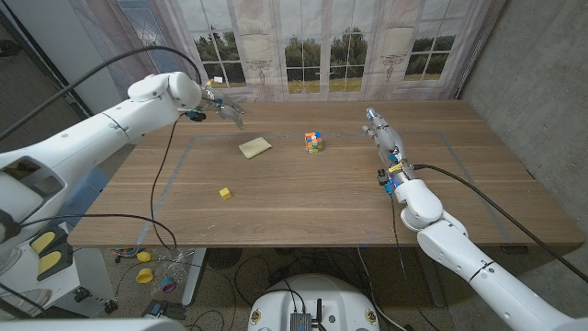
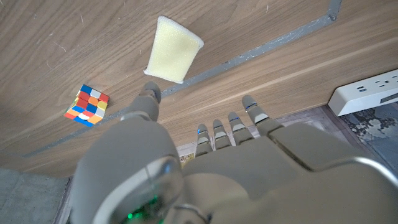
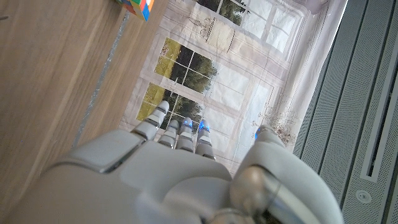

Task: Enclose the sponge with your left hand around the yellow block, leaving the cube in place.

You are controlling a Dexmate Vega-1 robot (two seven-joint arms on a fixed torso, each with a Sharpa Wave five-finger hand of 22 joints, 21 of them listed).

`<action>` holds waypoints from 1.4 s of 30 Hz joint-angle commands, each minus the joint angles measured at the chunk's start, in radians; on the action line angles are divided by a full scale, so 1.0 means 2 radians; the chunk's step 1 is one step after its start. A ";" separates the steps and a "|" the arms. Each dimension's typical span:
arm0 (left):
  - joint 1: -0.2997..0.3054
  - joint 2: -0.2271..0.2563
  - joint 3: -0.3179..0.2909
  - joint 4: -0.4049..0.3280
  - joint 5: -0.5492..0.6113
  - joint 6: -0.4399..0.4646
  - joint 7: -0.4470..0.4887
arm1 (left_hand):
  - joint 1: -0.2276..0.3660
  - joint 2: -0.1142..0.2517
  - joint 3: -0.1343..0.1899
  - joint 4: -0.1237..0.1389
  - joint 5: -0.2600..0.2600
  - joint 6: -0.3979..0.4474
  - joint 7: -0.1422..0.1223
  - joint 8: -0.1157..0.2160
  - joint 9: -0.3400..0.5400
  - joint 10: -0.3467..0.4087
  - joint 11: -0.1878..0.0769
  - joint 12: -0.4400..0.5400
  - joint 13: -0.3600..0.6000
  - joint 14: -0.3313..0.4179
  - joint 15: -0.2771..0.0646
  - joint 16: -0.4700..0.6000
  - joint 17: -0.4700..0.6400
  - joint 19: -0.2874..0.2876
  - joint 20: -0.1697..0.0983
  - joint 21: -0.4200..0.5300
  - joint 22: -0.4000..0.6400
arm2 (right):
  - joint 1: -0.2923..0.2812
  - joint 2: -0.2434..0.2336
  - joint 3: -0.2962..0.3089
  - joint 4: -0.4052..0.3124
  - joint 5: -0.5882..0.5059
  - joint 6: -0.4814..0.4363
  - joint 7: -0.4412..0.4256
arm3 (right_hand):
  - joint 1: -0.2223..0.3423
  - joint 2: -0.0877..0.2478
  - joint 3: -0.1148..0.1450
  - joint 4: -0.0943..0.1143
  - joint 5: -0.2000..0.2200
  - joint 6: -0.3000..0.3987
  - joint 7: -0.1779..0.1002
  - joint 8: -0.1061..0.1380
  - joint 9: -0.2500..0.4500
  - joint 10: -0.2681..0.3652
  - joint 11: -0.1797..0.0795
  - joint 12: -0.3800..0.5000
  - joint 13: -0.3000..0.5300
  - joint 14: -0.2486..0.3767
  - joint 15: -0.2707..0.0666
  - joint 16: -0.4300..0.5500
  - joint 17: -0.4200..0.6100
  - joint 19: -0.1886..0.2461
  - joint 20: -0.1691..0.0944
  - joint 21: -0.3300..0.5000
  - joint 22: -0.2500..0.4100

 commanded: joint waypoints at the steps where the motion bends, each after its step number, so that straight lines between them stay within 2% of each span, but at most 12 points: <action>1: -0.041 -0.025 0.025 0.048 0.076 -0.070 -0.061 | 0.018 -0.012 -0.005 0.000 0.006 0.017 0.000 0.008 0.002 0.001 -0.005 0.001 0.002 -0.001 -0.007 -0.001 0.001 0.006 0.006 -0.004 0.001 | -0.031 0.017 -0.007 -0.034 -0.045 -0.003 -0.046 | 0.002 -0.003 0.003 -0.002 0.002 0.005 -0.001 0.002 0.002 0.005 -0.002 0.005 0.002 0.003 0.001 0.003 0.001 0.006 -0.001 0.002 0.001; 5: -0.050 -0.033 0.029 0.060 0.096 -0.094 -0.072 | 0.030 -0.019 -0.007 0.000 0.008 0.022 0.003 0.009 0.003 0.007 -0.005 0.002 0.002 -0.003 -0.003 -0.001 0.002 0.008 0.011 -0.007 0.002 | -0.037 0.022 -0.010 -0.041 -0.056 -0.005 -0.055 | 0.002 -0.003 0.003 -0.002 0.002 0.006 0.000 0.002 0.002 0.005 -0.002 0.005 0.002 0.004 0.001 0.003 0.001 0.007 -0.001 0.002 0.001; 8: -0.054 -0.038 0.031 0.066 0.109 -0.108 -0.077 | 0.040 -0.024 -0.009 0.001 0.010 0.021 0.004 0.007 0.003 0.009 -0.013 0.002 0.002 -0.005 0.000 -0.002 0.002 0.006 0.014 -0.011 0.002 | -0.041 0.025 -0.011 -0.048 -0.066 -0.007 -0.063 | 0.002 -0.004 0.003 -0.002 0.002 0.006 0.000 0.002 0.002 0.005 -0.001 0.005 0.002 0.004 0.001 0.003 0.001 0.008 -0.001 0.002 0.001; 11: -0.061 -0.042 0.043 0.070 0.141 -0.124 -0.082 | 0.056 -0.033 -0.013 0.002 0.014 0.009 -0.003 0.002 0.004 0.007 -0.022 0.000 0.002 -0.008 0.001 -0.002 0.002 0.001 0.021 -0.018 0.002 | -0.045 0.027 -0.014 -0.058 -0.079 -0.011 -0.072 | 0.002 -0.004 0.003 -0.002 0.002 0.006 0.000 0.002 0.002 0.006 -0.001 0.005 0.002 0.004 0.000 0.003 0.001 0.008 -0.001 0.002 0.001; 16: -0.065 -0.049 0.048 0.079 0.171 -0.142 -0.086 | 0.073 -0.040 -0.016 0.003 0.019 -0.004 -0.002 -0.002 0.004 0.002 -0.020 -0.002 0.003 -0.013 -0.001 -0.003 0.002 -0.002 0.029 -0.024 0.002 | -0.049 0.030 -0.017 -0.071 -0.097 -0.020 -0.081 | 0.001 -0.004 0.003 -0.002 0.002 0.007 -0.001 0.002 0.002 0.007 -0.002 0.004 0.002 0.006 0.000 0.003 0.002 0.008 -0.001 0.002 0.001; 23: -0.069 -0.061 0.057 0.098 0.204 -0.175 -0.084 | 0.097 -0.044 -0.020 0.005 0.027 -0.017 -0.008 -0.004 0.006 0.000 -0.023 -0.002 0.004 -0.019 -0.012 -0.004 0.001 0.000 0.025 -0.029 0.002 | -0.051 0.035 -0.023 -0.087 -0.117 -0.034 -0.091 | 0.000 -0.004 0.003 -0.002 0.001 0.008 0.000 0.002 0.002 0.008 -0.001 0.004 0.002 0.007 0.001 0.003 0.002 0.009 -0.001 0.002 0.001; 28: -0.070 -0.067 0.063 0.111 0.227 -0.203 -0.067 | 0.115 -0.048 -0.028 0.010 0.034 -0.044 -0.016 -0.007 0.009 -0.014 -0.027 -0.005 0.005 -0.039 -0.007 -0.007 0.001 -0.018 0.027 -0.044 0.002 | -0.051 0.039 -0.028 -0.099 -0.132 -0.047 -0.099 | 0.000 -0.004 0.003 -0.002 0.001 0.010 0.000 0.002 0.002 0.010 -0.001 0.004 0.002 0.009 0.000 0.003 0.002 0.010 -0.001 0.002 0.001; 32: -0.071 -0.072 0.063 0.124 0.233 -0.223 -0.055 | 0.119 -0.054 -0.037 0.013 0.038 -0.057 -0.016 -0.007 0.011 -0.028 -0.028 -0.008 0.006 -0.053 0.000 -0.007 0.002 -0.027 0.035 -0.052 0.002 | -0.053 0.042 -0.031 -0.107 -0.145 -0.054 -0.107 | -0.001 -0.004 0.003 -0.002 0.001 0.011 0.000 0.002 0.002 0.011 -0.001 0.005 0.002 0.009 0.000 0.003 0.002 0.011 -0.001 0.002 0.001; 36: -0.075 -0.080 0.067 0.143 0.241 -0.244 -0.043 | 0.118 -0.062 -0.052 0.019 0.046 -0.089 -0.012 -0.010 0.012 -0.047 -0.025 -0.009 0.007 -0.071 0.010 -0.007 0.002 -0.036 0.046 -0.063 0.003 | -0.054 0.045 -0.035 -0.118 -0.159 -0.064 -0.115 | -0.002 -0.004 0.003 -0.002 0.001 0.013 0.001 0.003 0.002 0.013 -0.001 0.005 0.002 0.011 0.000 0.004 0.002 0.012 -0.001 0.002 0.001; 42: -0.080 -0.092 0.072 0.175 0.238 -0.280 -0.022 | 0.117 -0.066 -0.062 0.023 0.052 -0.106 -0.010 -0.010 0.013 -0.058 -0.027 -0.009 0.008 -0.080 0.013 -0.006 0.002 -0.036 0.049 -0.067 0.003 | -0.055 0.049 -0.040 -0.131 -0.176 -0.082 -0.124 | -0.003 -0.004 0.003 -0.002 0.001 0.015 0.002 0.003 0.002 0.016 0.000 0.005 0.002 0.013 0.000 0.003 0.002 0.013 -0.001 0.002 0.001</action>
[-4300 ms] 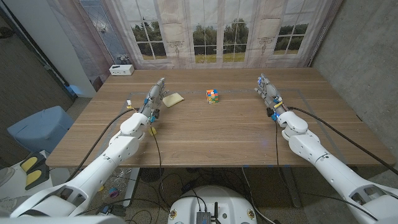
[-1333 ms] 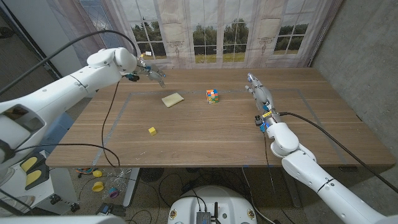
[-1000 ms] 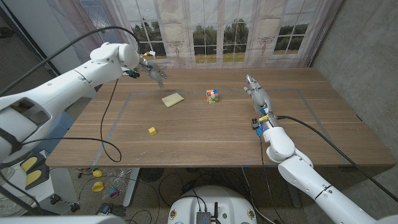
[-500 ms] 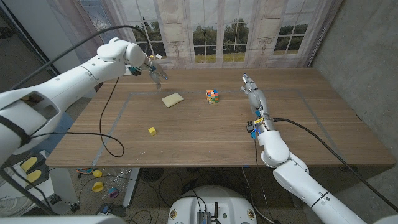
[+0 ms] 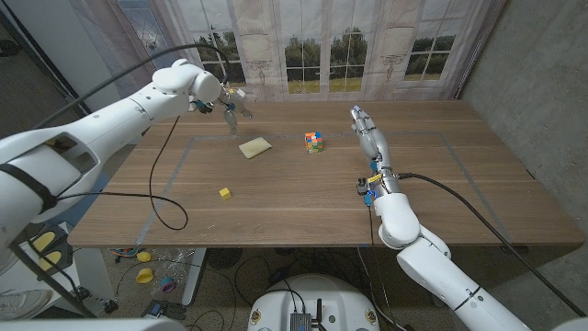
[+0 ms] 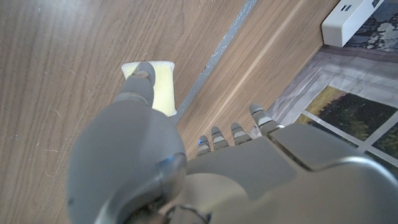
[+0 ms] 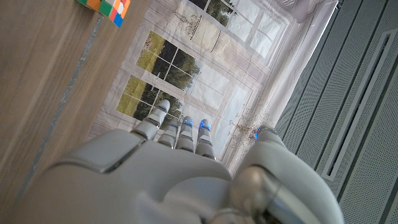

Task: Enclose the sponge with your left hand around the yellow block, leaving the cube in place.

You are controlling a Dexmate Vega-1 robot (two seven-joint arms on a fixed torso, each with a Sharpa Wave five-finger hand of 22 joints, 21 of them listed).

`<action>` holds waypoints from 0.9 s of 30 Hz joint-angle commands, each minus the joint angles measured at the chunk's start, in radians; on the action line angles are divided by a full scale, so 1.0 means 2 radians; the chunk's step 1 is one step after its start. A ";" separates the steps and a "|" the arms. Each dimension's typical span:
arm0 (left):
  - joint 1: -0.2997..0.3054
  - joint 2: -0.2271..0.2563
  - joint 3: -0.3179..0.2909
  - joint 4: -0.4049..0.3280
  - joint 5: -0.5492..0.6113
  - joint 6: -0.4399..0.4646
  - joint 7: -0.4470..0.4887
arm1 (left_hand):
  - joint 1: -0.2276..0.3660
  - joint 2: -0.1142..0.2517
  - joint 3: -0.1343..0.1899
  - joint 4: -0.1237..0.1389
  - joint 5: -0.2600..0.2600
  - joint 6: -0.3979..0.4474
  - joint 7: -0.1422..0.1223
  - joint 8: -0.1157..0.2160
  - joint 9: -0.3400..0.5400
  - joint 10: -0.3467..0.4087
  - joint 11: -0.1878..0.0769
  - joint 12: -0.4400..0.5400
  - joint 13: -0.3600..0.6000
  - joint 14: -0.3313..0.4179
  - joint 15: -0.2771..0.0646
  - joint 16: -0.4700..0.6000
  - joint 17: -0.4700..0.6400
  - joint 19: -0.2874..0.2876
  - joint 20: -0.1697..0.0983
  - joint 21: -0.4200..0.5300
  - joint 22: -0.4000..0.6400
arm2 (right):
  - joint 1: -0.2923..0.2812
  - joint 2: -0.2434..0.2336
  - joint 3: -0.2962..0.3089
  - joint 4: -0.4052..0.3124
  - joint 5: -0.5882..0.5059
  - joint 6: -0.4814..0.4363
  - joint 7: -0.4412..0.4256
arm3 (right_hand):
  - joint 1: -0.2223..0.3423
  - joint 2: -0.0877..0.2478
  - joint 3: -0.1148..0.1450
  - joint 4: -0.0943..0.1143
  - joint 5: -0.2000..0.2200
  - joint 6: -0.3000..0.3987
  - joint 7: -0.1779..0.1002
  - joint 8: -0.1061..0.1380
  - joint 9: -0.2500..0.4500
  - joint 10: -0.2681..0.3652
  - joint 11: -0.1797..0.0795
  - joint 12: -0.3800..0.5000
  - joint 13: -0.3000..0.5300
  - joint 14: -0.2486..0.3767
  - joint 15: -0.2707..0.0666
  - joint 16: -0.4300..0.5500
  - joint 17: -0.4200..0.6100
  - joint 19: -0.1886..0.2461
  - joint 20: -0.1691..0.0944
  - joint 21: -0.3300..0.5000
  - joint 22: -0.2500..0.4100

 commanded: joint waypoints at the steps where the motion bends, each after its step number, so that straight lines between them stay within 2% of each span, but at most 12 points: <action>1: -0.010 -0.022 0.012 0.055 0.016 -0.068 0.035 | 0.000 -0.005 -0.005 0.001 0.005 -0.011 -0.001 0.000 0.001 -0.006 -0.002 -0.001 0.001 -0.005 0.001 0.000 0.001 0.002 0.005 -0.001 0.001 | -0.003 0.008 -0.011 -0.029 -0.036 -0.032 -0.020 | -0.003 -0.004 0.003 -0.002 0.001 0.005 0.001 0.003 0.002 0.003 0.000 0.002 0.002 0.005 0.001 0.003 0.002 0.005 0.002 0.002 0.001; 5: -0.012 -0.027 0.019 0.067 0.016 -0.088 0.042 | 0.001 -0.006 -0.008 0.001 0.007 -0.015 0.000 0.001 0.001 -0.006 -0.002 0.000 0.001 -0.002 -0.004 0.002 0.001 0.007 0.003 -0.001 0.001 | -0.003 0.009 -0.013 -0.037 -0.044 -0.042 -0.024 | -0.003 -0.005 0.003 -0.002 0.001 0.005 0.001 0.003 0.002 0.003 -0.001 0.001 0.002 0.006 0.002 0.003 0.002 0.006 0.002 0.002 0.001; 15: -0.004 -0.022 0.027 0.060 0.041 -0.111 0.073 | 0.003 -0.006 -0.014 0.002 0.012 -0.023 0.002 0.001 0.001 -0.006 -0.004 0.002 0.001 0.003 -0.008 0.004 0.001 0.016 -0.001 0.000 0.001 | -0.005 0.008 -0.016 -0.051 -0.056 -0.054 -0.027 | -0.004 -0.004 0.003 -0.002 0.001 0.007 0.001 0.003 0.002 0.005 0.000 0.001 0.002 0.008 0.001 0.003 0.002 0.007 0.001 0.002 0.001; 25: 0.011 -0.011 0.035 0.055 0.078 -0.142 0.140 | 0.003 -0.015 -0.030 0.004 0.024 -0.048 0.007 0.001 0.000 -0.020 0.002 0.001 0.001 0.011 -0.011 0.006 0.001 0.029 0.001 -0.001 0.002 | -0.005 0.008 -0.020 -0.060 -0.066 -0.062 -0.029 | -0.005 -0.005 0.002 -0.001 0.001 0.008 0.000 0.003 0.002 0.007 0.000 0.001 0.001 0.009 0.001 0.003 0.002 0.009 0.002 0.002 0.001; 27: 0.011 -0.012 0.034 0.057 0.080 -0.145 0.141 | 0.002 -0.016 -0.032 0.004 0.026 -0.051 0.008 0.000 0.000 -0.022 0.003 0.001 0.001 0.012 -0.011 0.006 0.001 0.031 0.000 -0.001 0.002 | -0.004 0.008 -0.021 -0.060 -0.067 -0.063 -0.029 | -0.005 -0.005 0.002 -0.001 0.001 0.008 0.001 0.003 0.002 0.008 0.000 0.001 0.001 0.009 0.001 0.003 0.002 0.009 0.002 0.002 0.001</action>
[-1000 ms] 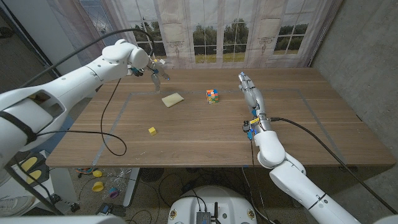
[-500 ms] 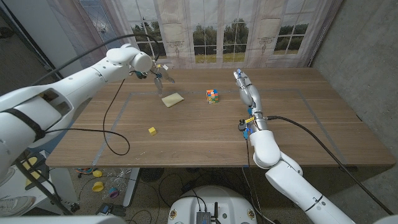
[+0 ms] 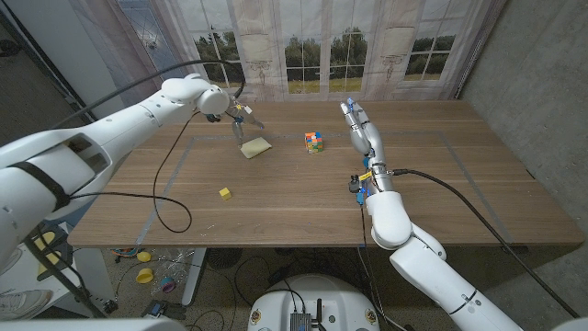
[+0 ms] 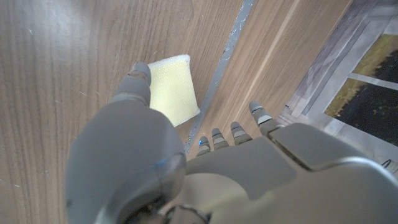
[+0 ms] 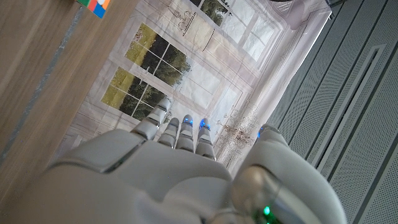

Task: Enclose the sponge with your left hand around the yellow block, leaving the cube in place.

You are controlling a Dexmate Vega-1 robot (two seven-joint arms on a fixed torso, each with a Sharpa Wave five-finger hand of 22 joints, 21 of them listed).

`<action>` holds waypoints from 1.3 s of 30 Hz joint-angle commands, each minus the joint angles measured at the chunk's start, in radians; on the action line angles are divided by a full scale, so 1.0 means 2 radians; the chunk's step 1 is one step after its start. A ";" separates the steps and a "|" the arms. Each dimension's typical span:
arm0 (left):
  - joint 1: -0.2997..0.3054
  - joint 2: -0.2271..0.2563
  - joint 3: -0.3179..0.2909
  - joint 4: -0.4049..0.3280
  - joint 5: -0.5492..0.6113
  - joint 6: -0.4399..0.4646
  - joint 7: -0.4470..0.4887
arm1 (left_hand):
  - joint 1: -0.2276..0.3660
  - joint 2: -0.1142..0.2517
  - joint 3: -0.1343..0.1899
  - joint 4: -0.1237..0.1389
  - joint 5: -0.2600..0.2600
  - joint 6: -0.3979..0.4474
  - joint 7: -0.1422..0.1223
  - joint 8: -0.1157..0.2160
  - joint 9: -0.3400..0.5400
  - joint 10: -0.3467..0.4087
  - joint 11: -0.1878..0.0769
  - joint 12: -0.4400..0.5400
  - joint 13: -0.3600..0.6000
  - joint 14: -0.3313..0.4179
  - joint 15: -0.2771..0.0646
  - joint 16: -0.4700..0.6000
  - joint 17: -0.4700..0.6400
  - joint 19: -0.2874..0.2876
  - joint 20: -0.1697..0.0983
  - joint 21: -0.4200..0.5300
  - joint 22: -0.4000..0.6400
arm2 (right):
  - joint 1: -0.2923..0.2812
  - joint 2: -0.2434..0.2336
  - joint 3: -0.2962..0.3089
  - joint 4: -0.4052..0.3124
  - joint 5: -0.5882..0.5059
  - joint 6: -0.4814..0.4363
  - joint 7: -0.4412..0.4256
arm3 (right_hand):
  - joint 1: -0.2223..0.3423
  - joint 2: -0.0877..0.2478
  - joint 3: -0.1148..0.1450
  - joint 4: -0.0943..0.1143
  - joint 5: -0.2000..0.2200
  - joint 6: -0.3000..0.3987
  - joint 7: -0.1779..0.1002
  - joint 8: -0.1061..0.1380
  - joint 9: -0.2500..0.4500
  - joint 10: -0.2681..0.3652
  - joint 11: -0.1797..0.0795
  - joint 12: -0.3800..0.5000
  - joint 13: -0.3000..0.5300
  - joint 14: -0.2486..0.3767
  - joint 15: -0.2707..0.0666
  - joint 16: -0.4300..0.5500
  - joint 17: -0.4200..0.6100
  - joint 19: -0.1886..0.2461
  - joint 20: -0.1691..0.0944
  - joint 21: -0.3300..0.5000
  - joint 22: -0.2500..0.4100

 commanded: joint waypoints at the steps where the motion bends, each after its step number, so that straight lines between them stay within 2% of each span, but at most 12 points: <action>1: 0.014 0.009 0.009 0.000 0.038 -0.034 0.061 | 0.000 -0.006 -0.006 0.001 0.005 -0.044 0.006 0.000 0.001 -0.006 0.001 0.000 0.001 0.003 -0.001 0.004 0.001 0.007 0.002 0.000 0.002 | 0.001 0.001 -0.005 -0.011 -0.014 -0.013 -0.004 | -0.002 -0.002 0.002 -0.001 0.001 0.005 0.002 0.002 0.002 0.005 0.002 0.001 0.001 0.003 0.000 0.003 0.002 0.004 0.000 0.002 0.001; 3: 0.015 0.009 0.013 0.002 0.051 -0.039 0.072 | -0.001 -0.007 -0.007 0.001 0.007 -0.044 0.006 0.001 0.001 -0.007 0.003 0.000 0.001 0.003 -0.001 0.004 0.001 0.008 0.002 0.000 0.002 | 0.003 0.003 -0.007 -0.012 -0.015 -0.017 -0.004 | -0.003 -0.002 0.002 -0.001 0.001 0.005 0.002 0.002 0.002 0.006 0.005 0.001 0.001 0.004 0.000 0.003 0.002 0.004 0.000 0.002 0.001; 9: 0.013 0.007 0.024 0.007 0.083 -0.043 0.089 | -0.004 -0.011 -0.014 0.002 0.012 -0.046 0.007 0.002 0.000 -0.009 0.006 0.001 0.001 0.003 0.001 0.003 0.001 0.011 0.002 -0.001 0.002 | 0.007 0.006 -0.010 -0.013 -0.020 -0.022 -0.005 | -0.004 -0.001 0.002 -0.001 0.001 0.006 0.002 0.002 0.002 0.006 0.001 0.001 0.001 0.004 0.000 0.003 0.002 0.005 -0.001 0.002 0.001; 14: 0.007 -0.001 0.030 0.028 0.093 -0.049 0.102 | -0.006 -0.014 -0.021 0.002 0.017 -0.047 0.007 0.003 0.000 -0.009 0.006 0.002 0.001 0.006 -0.001 0.004 0.001 0.017 -0.001 0.000 0.002 | 0.013 0.008 -0.013 -0.012 -0.020 -0.029 -0.003 | -0.005 -0.001 0.002 0.000 0.001 0.006 0.002 0.002 0.002 0.008 0.004 0.001 0.001 0.006 0.000 0.003 0.002 0.006 -0.001 0.002 0.001; 20: -0.011 -0.021 0.039 0.071 0.090 -0.056 0.108 | -0.019 -0.019 -0.043 0.006 0.039 -0.047 0.010 0.007 0.001 -0.011 0.008 0.004 0.001 0.015 -0.010 0.005 0.002 0.032 -0.010 0.001 0.003 | 0.022 0.011 -0.016 -0.008 -0.016 -0.033 0.000 | -0.006 -0.001 0.002 0.000 0.001 0.006 0.002 0.002 0.002 0.009 0.004 0.001 0.001 0.006 0.000 0.003 0.002 0.006 -0.001 0.002 0.001; 23: -0.020 -0.032 0.047 0.094 0.088 -0.060 0.116 | -0.030 -0.020 -0.059 0.009 0.057 -0.043 0.009 0.010 0.001 -0.007 0.004 0.007 0.001 0.021 -0.014 0.006 0.002 0.042 -0.018 0.002 0.003 | 0.027 0.013 -0.017 -0.006 -0.018 -0.036 -0.001 | -0.006 -0.001 0.002 0.000 0.001 0.007 0.002 0.002 0.002 0.010 0.003 0.001 0.001 0.008 0.001 0.003 0.002 0.007 -0.001 0.002 0.001; 27: -0.037 -0.054 0.062 0.135 0.083 -0.071 0.130 | -0.035 -0.017 -0.071 0.011 0.074 -0.037 0.008 0.012 0.001 -0.004 0.004 0.008 0.001 0.025 -0.017 0.006 0.002 0.053 -0.032 0.003 0.003 | 0.033 0.014 -0.019 -0.005 -0.017 -0.043 0.000 | -0.007 -0.001 0.002 0.001 0.001 0.007 0.002 0.002 0.002 0.010 0.003 0.000 0.001 0.009 0.002 0.003 0.002 0.007 -0.001 0.002 0.001; 29: -0.047 -0.069 0.072 0.162 0.080 -0.078 0.135 | -0.035 -0.016 -0.073 0.011 0.077 -0.035 0.008 0.013 0.001 -0.004 0.004 0.009 0.001 0.026 -0.018 0.006 0.002 0.054 -0.033 0.003 0.003 | 0.035 0.015 -0.020 -0.004 -0.017 -0.045 -0.001 | -0.007 -0.001 0.002 0.001 0.001 0.007 0.002 0.001 0.002 0.010 0.004 0.000 0.001 0.009 0.002 0.003 0.002 0.007 -0.001 0.002 0.001; 35: -0.083 -0.126 0.114 0.265 0.065 -0.109 0.150 | -0.035 -0.008 -0.077 0.013 0.090 -0.031 0.006 0.014 0.001 -0.008 0.001 0.007 0.001 0.025 -0.021 0.004 0.002 0.060 -0.043 0.004 0.004 | 0.038 0.017 -0.022 -0.005 -0.022 -0.052 -0.008 | -0.008 -0.002 0.002 0.001 0.001 0.007 0.001 0.001 0.002 0.010 0.005 0.000 0.001 0.010 0.003 0.003 0.002 0.007 -0.001 0.002 0.001; 39: -0.103 -0.164 0.148 0.329 0.059 -0.118 0.165 | -0.029 -0.001 -0.085 0.013 0.114 -0.021 0.004 0.017 0.001 0.004 -0.005 0.013 0.000 0.047 -0.038 0.009 0.002 0.073 -0.050 0.006 0.005 | 0.039 0.018 -0.023 -0.006 -0.024 -0.055 -0.011 | -0.008 -0.002 0.002 0.001 0.001 0.007 0.001 0.001 0.002 0.012 0.005 0.000 0.001 0.012 0.003 0.003 0.002 0.008 -0.001 0.002 0.001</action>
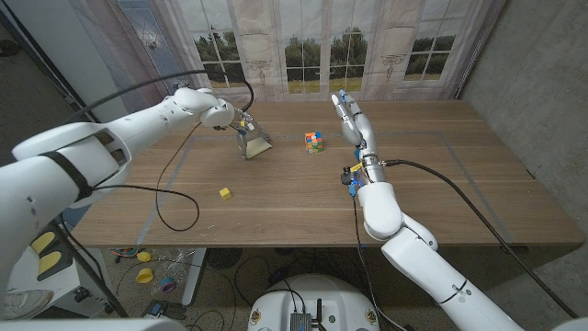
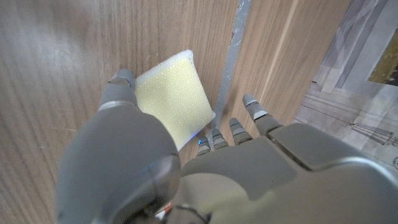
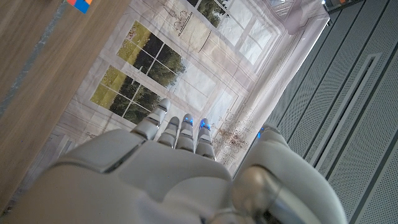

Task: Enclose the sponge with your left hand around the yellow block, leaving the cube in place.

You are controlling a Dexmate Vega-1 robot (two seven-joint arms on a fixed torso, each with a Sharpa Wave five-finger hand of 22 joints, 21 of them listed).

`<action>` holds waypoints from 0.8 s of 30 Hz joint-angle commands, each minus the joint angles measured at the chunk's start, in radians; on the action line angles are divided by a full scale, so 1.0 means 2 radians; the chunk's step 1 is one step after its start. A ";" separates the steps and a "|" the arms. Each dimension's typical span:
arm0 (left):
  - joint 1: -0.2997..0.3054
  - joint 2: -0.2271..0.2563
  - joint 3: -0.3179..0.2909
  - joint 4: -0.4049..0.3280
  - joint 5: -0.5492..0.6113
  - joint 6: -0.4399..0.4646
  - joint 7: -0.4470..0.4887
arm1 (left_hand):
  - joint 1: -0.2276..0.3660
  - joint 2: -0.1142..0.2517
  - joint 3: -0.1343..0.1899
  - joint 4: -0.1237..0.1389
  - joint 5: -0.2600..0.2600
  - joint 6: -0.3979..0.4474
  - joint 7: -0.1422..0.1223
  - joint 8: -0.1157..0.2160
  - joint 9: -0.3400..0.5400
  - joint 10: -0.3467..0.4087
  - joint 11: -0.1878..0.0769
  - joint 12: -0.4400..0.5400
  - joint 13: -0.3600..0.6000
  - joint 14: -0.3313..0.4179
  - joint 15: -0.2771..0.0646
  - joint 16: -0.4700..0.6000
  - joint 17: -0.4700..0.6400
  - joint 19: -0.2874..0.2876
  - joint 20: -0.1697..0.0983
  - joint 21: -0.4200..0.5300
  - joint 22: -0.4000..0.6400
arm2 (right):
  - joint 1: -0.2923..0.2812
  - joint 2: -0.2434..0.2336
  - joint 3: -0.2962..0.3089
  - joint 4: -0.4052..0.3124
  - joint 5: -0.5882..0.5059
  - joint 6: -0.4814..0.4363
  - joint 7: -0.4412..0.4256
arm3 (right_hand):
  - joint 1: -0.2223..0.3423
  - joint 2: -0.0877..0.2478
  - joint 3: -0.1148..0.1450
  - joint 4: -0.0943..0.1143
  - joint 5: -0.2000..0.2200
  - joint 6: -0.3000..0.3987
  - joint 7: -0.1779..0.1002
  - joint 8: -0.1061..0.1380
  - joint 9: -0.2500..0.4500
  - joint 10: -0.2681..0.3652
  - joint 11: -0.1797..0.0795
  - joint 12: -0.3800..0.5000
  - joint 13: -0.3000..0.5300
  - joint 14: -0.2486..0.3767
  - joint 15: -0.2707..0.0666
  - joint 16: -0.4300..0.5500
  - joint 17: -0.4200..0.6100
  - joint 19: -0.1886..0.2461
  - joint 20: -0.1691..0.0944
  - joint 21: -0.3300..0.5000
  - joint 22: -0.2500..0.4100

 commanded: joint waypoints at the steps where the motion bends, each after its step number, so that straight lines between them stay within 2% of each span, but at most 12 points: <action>1: -0.057 -0.095 0.078 0.171 -0.020 -0.036 0.036 | 0.010 0.012 -0.011 -0.001 0.029 -0.014 -0.005 0.008 0.001 0.019 -0.009 0.010 0.000 0.031 -0.037 0.008 0.002 0.015 -0.007 0.003 0.002 | 0.008 0.003 -0.003 -0.001 -0.006 -0.014 -0.008 | -0.002 0.000 0.002 0.001 0.001 0.004 -0.002 0.001 0.002 0.005 0.002 0.000 0.002 0.004 0.000 0.003 0.002 0.006 0.001 0.002 0.001; 3: -0.062 -0.101 0.092 0.180 -0.023 -0.036 0.045 | 0.016 0.012 -0.020 -0.003 0.045 0.002 -0.005 0.012 0.001 0.036 -0.011 0.015 0.000 0.048 -0.053 0.009 0.001 0.024 -0.009 0.004 0.003 | 0.009 0.003 -0.004 -0.002 -0.008 -0.018 -0.010 | -0.002 0.000 0.002 0.001 0.001 0.004 -0.002 0.001 0.002 0.006 0.002 0.001 0.002 0.004 0.000 0.003 0.002 0.006 0.001 0.002 0.001; 5: -0.064 -0.103 0.102 0.184 -0.029 -0.033 0.051 | 0.021 0.012 -0.024 -0.004 0.053 0.014 -0.006 0.015 0.000 0.049 -0.012 0.019 0.000 0.059 -0.062 0.010 0.001 0.030 -0.009 0.005 0.003 | 0.010 0.003 -0.004 -0.003 -0.010 -0.022 -0.011 | -0.002 0.000 0.002 0.001 0.001 0.005 -0.002 0.001 0.002 0.006 0.001 0.001 0.002 0.005 0.000 0.003 0.002 0.006 0.001 0.001 0.001; 7: -0.065 -0.100 0.112 0.180 -0.031 -0.031 0.061 | 0.031 0.014 -0.032 -0.006 0.067 0.044 -0.005 0.022 0.000 0.072 -0.007 0.025 0.000 0.084 -0.069 0.012 0.001 0.044 -0.007 0.008 0.003 | 0.011 0.002 -0.004 -0.001 -0.008 -0.020 -0.009 | -0.002 0.000 0.002 0.001 0.001 0.005 -0.002 0.001 0.002 0.007 0.002 0.001 0.002 0.005 0.000 0.003 0.002 0.007 0.001 0.001 0.001; 8: -0.065 -0.100 0.115 0.182 -0.034 -0.031 0.066 | 0.039 0.016 -0.041 -0.008 0.076 0.069 -0.004 0.028 0.000 0.095 -0.007 0.030 0.000 0.107 -0.076 0.014 0.000 0.055 -0.007 0.010 0.004 | 0.011 0.001 -0.003 0.000 -0.007 -0.020 -0.009 | -0.002 0.000 0.002 0.001 0.001 0.005 -0.003 0.001 0.002 0.007 0.001 0.001 0.002 0.005 0.000 0.003 0.002 0.007 0.001 0.001 0.001; 10: -0.066 -0.102 0.121 0.191 -0.041 -0.036 0.083 | 0.056 0.024 -0.051 -0.008 0.085 0.109 -0.001 0.035 0.000 0.133 -0.008 0.037 -0.001 0.148 -0.083 0.017 0.000 0.075 -0.013 0.016 0.006 | 0.012 0.001 -0.003 0.000 -0.006 -0.020 -0.009 | -0.002 0.000 0.002 0.001 0.001 0.005 -0.003 0.001 0.002 0.007 0.002 0.001 0.002 0.005 0.000 0.003 0.002 0.007 0.001 0.001 0.001; 12: -0.068 -0.107 0.126 0.205 -0.051 -0.042 0.090 | 0.060 0.026 -0.054 -0.008 0.087 0.120 0.000 0.037 0.000 0.141 -0.011 0.038 -0.001 0.157 -0.086 0.016 0.000 0.084 -0.018 0.019 0.006 | 0.013 0.000 -0.002 0.002 -0.005 -0.020 -0.009 | -0.002 -0.001 0.002 0.000 0.002 0.006 -0.004 0.001 0.002 0.008 0.003 0.001 0.002 0.006 0.001 0.003 0.002 0.007 0.001 0.001 0.001; 15: -0.069 -0.104 0.129 0.208 -0.065 -0.052 0.103 | 0.086 0.066 -0.048 -0.004 0.086 0.161 -0.006 0.043 0.000 0.180 -0.018 0.044 -0.001 0.195 -0.093 0.018 0.001 0.105 -0.027 0.027 0.008 | 0.015 -0.001 -0.002 0.003 -0.004 -0.021 -0.007 | -0.002 -0.001 0.002 0.000 0.002 0.006 -0.005 0.001 0.002 0.008 0.003 0.001 0.002 0.007 0.001 0.003 0.002 0.007 0.002 0.001 0.001; 19: -0.068 -0.089 0.122 0.191 -0.089 -0.061 0.104 | 0.107 0.119 -0.037 0.005 0.067 0.211 -0.003 0.050 0.000 0.232 -0.020 0.052 -0.001 0.240 -0.093 0.018 0.001 0.138 -0.037 0.043 0.010 | 0.016 -0.004 -0.001 0.004 -0.004 -0.021 -0.006 | -0.002 -0.001 0.002 -0.001 0.002 0.007 -0.006 0.001 0.002 0.009 0.005 0.001 0.002 0.007 0.002 0.003 0.002 0.007 0.002 0.001 0.001; 22: -0.062 -0.072 0.115 0.169 -0.101 -0.063 0.105 | 0.118 0.134 -0.033 0.004 0.048 0.231 -0.003 0.051 -0.001 0.252 -0.025 0.054 -0.002 0.261 -0.093 0.016 0.000 0.154 -0.045 0.051 0.010 | 0.013 -0.005 0.000 0.006 -0.003 -0.015 -0.008 | -0.002 -0.001 0.002 -0.001 0.002 0.008 -0.008 0.002 0.002 0.009 0.005 0.000 0.002 0.007 0.001 0.002 0.002 0.008 0.002 0.001 0.001; 24: -0.060 -0.066 0.114 0.159 -0.101 -0.060 0.104 | 0.125 0.142 -0.031 0.003 0.030 0.253 0.000 0.054 -0.001 0.272 -0.027 0.056 -0.002 0.280 -0.093 0.015 0.000 0.166 -0.045 0.058 0.009 | 0.013 -0.006 0.000 0.006 -0.003 -0.013 -0.008 | -0.001 -0.001 0.002 -0.001 0.002 0.008 -0.008 0.002 0.002 0.009 0.005 0.000 0.002 0.008 0.002 0.003 0.002 0.008 0.003 0.001 0.001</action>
